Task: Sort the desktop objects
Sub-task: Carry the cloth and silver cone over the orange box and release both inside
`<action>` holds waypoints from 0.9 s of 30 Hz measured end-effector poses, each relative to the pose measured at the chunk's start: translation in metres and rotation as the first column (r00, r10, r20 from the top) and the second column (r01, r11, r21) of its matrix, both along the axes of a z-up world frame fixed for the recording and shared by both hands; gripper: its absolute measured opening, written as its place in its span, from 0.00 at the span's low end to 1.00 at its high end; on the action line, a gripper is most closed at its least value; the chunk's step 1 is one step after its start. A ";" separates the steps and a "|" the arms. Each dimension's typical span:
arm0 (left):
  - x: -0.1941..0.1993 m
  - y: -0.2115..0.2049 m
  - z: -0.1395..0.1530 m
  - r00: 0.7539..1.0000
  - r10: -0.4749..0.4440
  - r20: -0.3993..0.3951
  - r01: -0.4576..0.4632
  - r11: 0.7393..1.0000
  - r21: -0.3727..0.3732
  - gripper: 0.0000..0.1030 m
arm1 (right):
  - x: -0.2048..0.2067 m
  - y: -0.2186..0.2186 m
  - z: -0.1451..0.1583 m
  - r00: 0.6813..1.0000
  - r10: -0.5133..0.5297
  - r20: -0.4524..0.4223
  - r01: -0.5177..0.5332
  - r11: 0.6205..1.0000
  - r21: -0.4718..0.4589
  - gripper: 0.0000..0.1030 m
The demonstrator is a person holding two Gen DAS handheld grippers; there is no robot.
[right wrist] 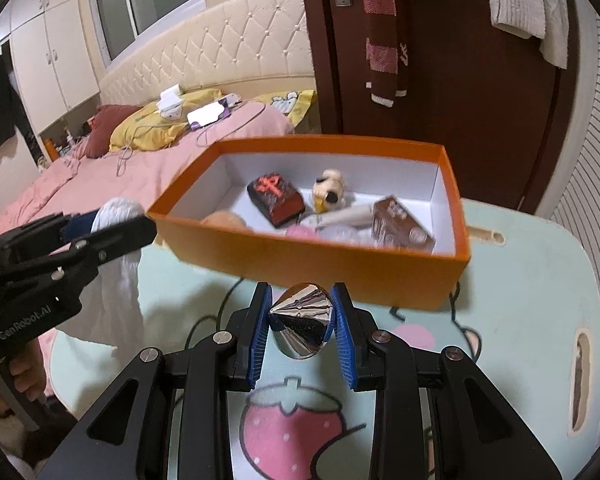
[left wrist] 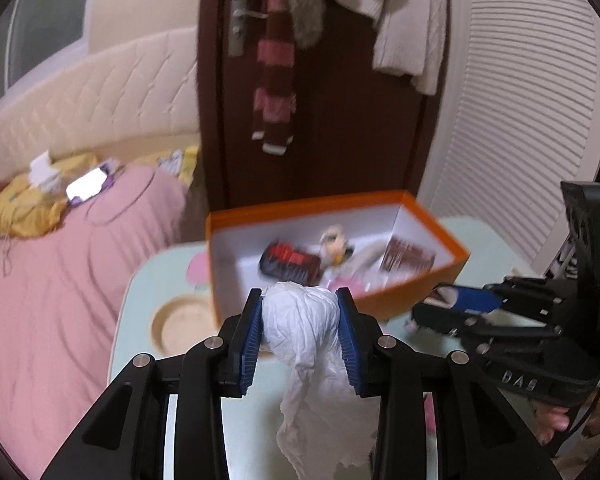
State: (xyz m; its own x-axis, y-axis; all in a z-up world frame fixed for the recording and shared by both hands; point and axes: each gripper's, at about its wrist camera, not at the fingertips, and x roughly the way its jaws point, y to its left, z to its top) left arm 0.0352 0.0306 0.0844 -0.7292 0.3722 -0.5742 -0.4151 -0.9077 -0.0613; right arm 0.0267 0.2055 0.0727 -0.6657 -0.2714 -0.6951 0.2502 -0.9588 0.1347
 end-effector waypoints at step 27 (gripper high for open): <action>-0.093 0.037 -0.023 0.996 0.012 0.089 -0.009 0.999 -0.042 0.33 | -0.102 0.010 -0.007 0.998 -0.058 0.027 0.058 0.998 0.010 0.31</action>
State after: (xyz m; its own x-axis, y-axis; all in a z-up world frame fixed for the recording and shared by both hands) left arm -0.0577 0.0677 0.0613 -0.6780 0.3394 -0.6520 -0.4000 -0.9145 -0.0601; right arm -0.0757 0.2151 0.0657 -0.6610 -0.2266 -0.7154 0.1903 -0.9728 0.1322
